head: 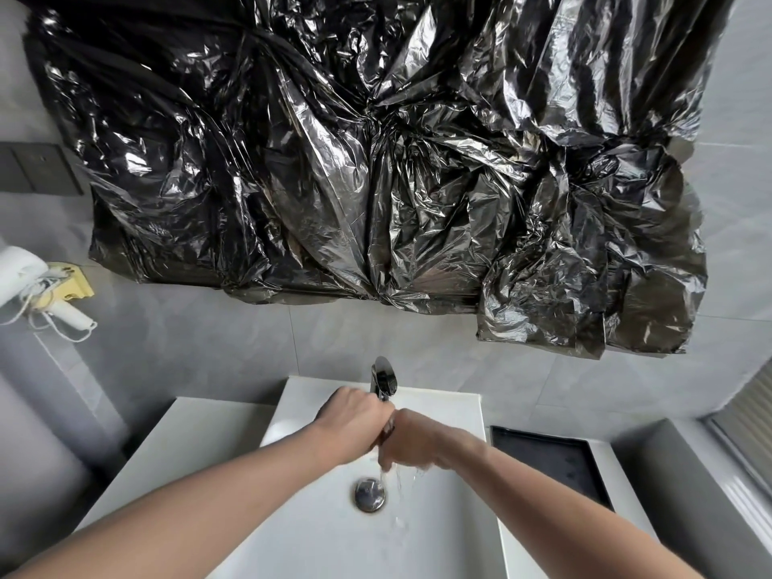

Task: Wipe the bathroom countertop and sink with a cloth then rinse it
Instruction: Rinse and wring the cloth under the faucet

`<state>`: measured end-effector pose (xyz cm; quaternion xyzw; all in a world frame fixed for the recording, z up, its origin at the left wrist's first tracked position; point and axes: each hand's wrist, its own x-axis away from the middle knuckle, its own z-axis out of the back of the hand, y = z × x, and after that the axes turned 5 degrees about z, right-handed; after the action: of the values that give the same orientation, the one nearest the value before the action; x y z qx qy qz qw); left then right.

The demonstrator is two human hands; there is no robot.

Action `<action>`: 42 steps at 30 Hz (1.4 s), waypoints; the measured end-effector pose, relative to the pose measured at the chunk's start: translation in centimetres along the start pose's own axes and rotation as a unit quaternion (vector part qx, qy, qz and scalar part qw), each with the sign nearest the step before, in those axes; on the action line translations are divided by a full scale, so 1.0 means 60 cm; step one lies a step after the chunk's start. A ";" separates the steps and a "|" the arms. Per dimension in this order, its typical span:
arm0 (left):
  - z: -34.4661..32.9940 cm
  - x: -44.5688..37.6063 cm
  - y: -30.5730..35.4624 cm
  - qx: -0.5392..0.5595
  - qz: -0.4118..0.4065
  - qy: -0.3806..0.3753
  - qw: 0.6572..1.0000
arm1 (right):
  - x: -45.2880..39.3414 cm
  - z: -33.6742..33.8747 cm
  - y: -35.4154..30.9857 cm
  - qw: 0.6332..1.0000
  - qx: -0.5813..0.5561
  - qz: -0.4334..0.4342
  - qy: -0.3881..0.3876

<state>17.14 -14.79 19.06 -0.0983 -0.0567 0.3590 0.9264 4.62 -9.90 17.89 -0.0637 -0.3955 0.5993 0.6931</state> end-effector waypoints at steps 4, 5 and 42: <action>0.005 -0.018 0.001 -0.003 0.032 -0.051 0.998 | 0.000 -0.007 -0.001 0.983 0.131 0.030 0.121; 0.003 -0.021 0.003 0.014 0.045 -0.064 0.997 | -0.001 -0.011 0.004 0.977 0.152 0.028 0.145; 0.009 -0.027 0.018 0.022 0.025 -0.051 0.998 | 0.001 -0.015 0.002 0.988 0.110 0.016 0.110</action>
<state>15.18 -15.03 19.27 -0.0604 -0.0936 0.3880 0.9149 5.10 -9.47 17.23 -0.0593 -0.2475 0.6395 0.7254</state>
